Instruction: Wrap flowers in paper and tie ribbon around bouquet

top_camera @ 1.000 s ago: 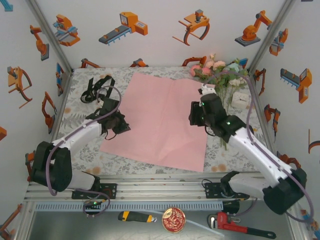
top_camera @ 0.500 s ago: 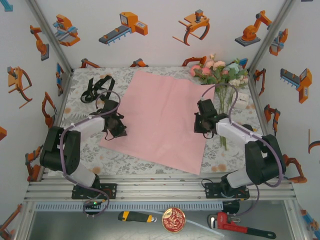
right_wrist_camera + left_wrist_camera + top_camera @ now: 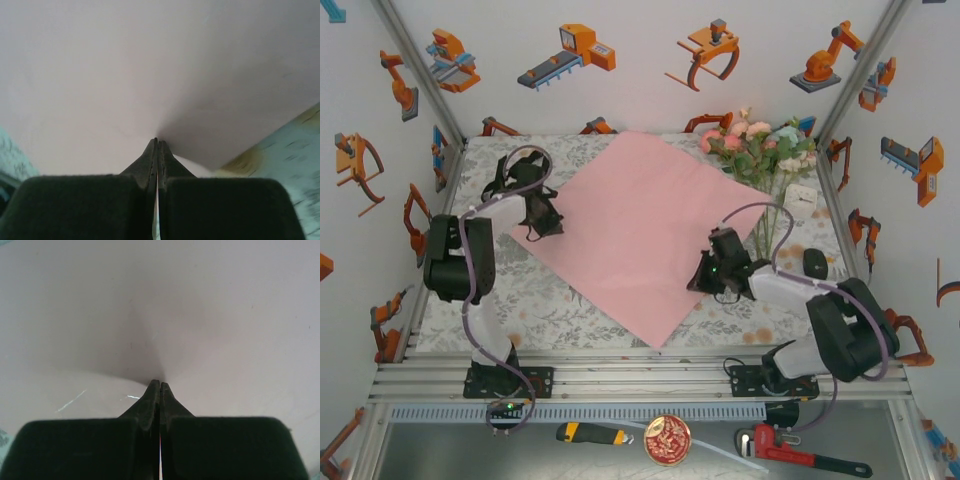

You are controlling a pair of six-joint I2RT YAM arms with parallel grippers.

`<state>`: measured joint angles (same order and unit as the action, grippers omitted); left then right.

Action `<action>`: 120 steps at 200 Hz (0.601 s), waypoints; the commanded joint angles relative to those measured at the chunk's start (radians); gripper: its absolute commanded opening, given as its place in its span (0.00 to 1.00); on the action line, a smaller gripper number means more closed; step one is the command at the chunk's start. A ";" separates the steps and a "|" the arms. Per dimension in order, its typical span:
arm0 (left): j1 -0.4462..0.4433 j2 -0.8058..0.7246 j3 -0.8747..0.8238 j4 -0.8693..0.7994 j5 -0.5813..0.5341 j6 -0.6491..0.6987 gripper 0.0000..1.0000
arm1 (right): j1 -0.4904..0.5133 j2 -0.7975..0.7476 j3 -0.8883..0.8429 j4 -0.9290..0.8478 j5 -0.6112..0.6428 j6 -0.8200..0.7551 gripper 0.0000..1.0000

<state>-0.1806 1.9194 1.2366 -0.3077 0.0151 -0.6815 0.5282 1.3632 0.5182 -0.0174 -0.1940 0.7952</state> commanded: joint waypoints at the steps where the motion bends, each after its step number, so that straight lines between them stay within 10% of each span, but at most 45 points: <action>1: 0.015 0.091 0.051 -0.106 -0.050 0.095 0.00 | 0.084 -0.112 -0.041 -0.055 -0.001 0.149 0.00; 49: 0.007 -0.114 -0.072 -0.072 -0.013 0.068 0.02 | 0.015 -0.360 0.041 -0.243 0.272 0.017 0.00; 120: -0.025 -0.153 -0.206 -0.041 -0.003 0.017 0.12 | -0.162 0.047 0.224 -0.076 0.158 -0.070 0.00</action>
<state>-0.1970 1.7470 1.0405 -0.3470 0.0017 -0.6456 0.3820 1.2968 0.6807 -0.1612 -0.0338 0.7616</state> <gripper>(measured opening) 0.114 0.003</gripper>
